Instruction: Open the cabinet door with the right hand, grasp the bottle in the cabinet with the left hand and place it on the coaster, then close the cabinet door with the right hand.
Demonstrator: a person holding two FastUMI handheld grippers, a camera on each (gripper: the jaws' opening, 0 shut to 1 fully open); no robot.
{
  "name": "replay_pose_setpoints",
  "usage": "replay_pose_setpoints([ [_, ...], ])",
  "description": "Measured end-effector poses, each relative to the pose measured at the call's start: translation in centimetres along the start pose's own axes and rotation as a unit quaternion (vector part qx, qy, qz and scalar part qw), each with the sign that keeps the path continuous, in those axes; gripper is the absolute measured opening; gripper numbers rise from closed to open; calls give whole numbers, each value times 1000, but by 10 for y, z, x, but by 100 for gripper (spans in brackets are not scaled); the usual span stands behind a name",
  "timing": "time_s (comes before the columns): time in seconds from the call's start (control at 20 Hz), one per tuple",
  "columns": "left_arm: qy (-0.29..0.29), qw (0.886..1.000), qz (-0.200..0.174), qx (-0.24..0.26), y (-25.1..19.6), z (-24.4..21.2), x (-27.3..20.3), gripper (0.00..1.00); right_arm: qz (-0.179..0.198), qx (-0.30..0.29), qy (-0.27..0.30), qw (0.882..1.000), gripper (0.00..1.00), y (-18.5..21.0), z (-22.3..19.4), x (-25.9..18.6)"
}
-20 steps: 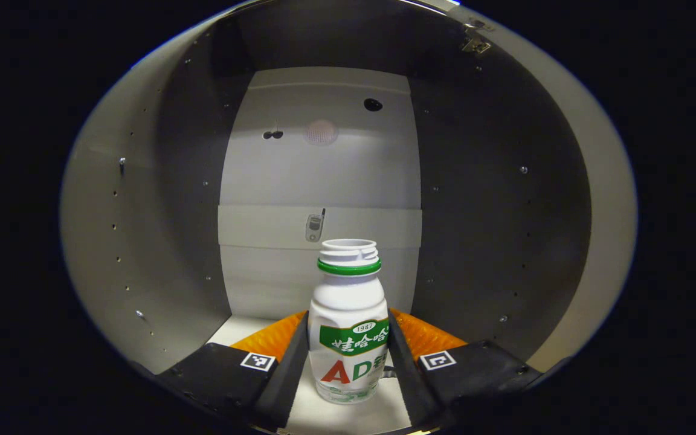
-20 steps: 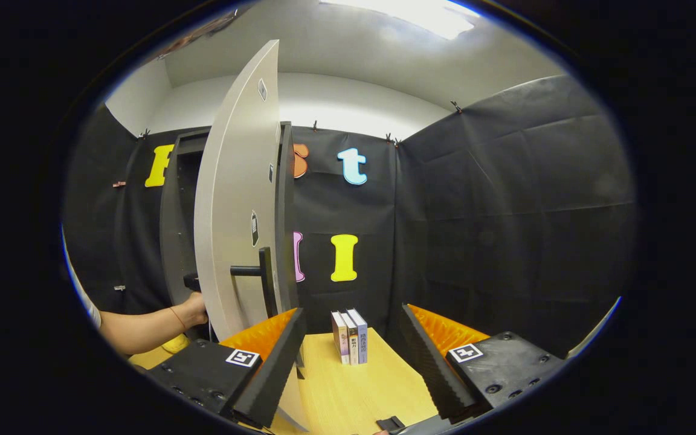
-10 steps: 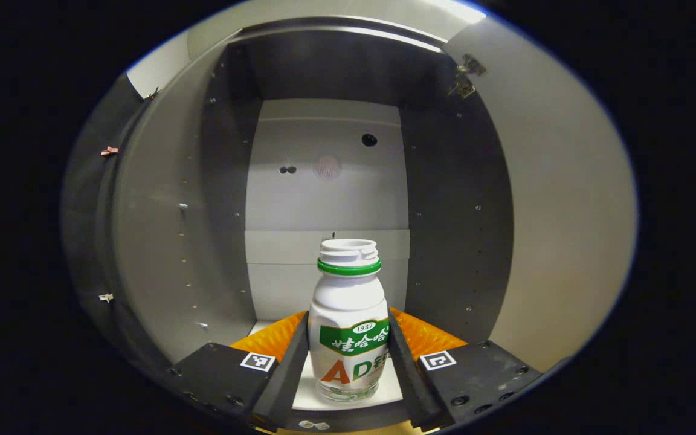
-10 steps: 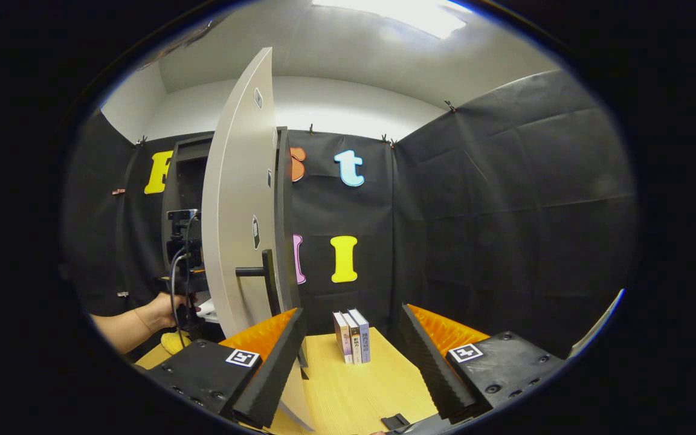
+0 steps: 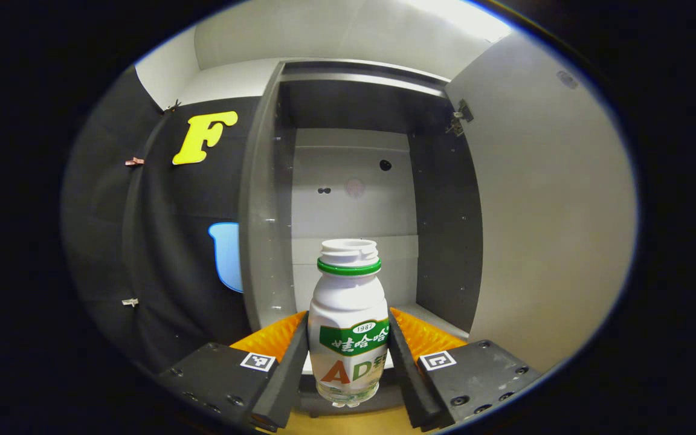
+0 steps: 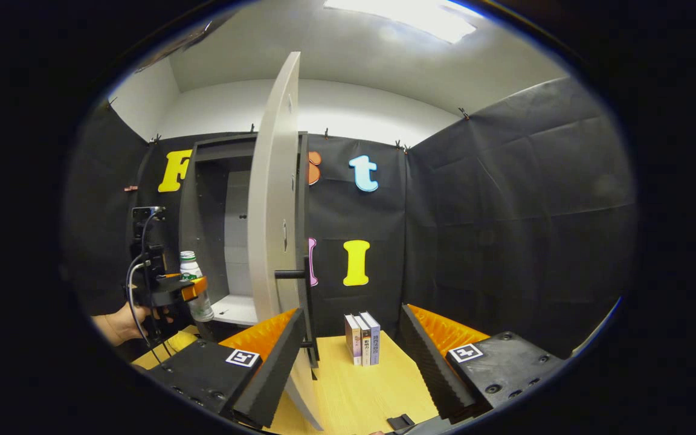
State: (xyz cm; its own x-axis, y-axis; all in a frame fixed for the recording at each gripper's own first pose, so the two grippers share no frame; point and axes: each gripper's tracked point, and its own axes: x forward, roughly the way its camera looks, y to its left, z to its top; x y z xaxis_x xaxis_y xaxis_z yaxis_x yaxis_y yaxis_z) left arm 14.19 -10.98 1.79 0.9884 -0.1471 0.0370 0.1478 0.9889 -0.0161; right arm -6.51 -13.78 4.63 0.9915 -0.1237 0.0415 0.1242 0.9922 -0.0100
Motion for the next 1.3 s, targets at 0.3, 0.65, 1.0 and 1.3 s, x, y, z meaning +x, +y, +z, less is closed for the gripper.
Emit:
replay_pose_setpoints([
  [0.3,-2,1000,18,-7,33,-38,-62,72,9,-10,-15,1000,97,28,7,-13],
  [0.65,8,999,37,-2,64,-110,-114,72,10,-9,-16,1000,98,36,8,-16],
  [1.0,20,999,27,3,66,-191,-158,72,-2,11,-21,1000,98,20,13,-15],
  [1.3,36,999,18,-4,69,-248,-177,72,-8,23,-21,999,97,5,15,-10],
])
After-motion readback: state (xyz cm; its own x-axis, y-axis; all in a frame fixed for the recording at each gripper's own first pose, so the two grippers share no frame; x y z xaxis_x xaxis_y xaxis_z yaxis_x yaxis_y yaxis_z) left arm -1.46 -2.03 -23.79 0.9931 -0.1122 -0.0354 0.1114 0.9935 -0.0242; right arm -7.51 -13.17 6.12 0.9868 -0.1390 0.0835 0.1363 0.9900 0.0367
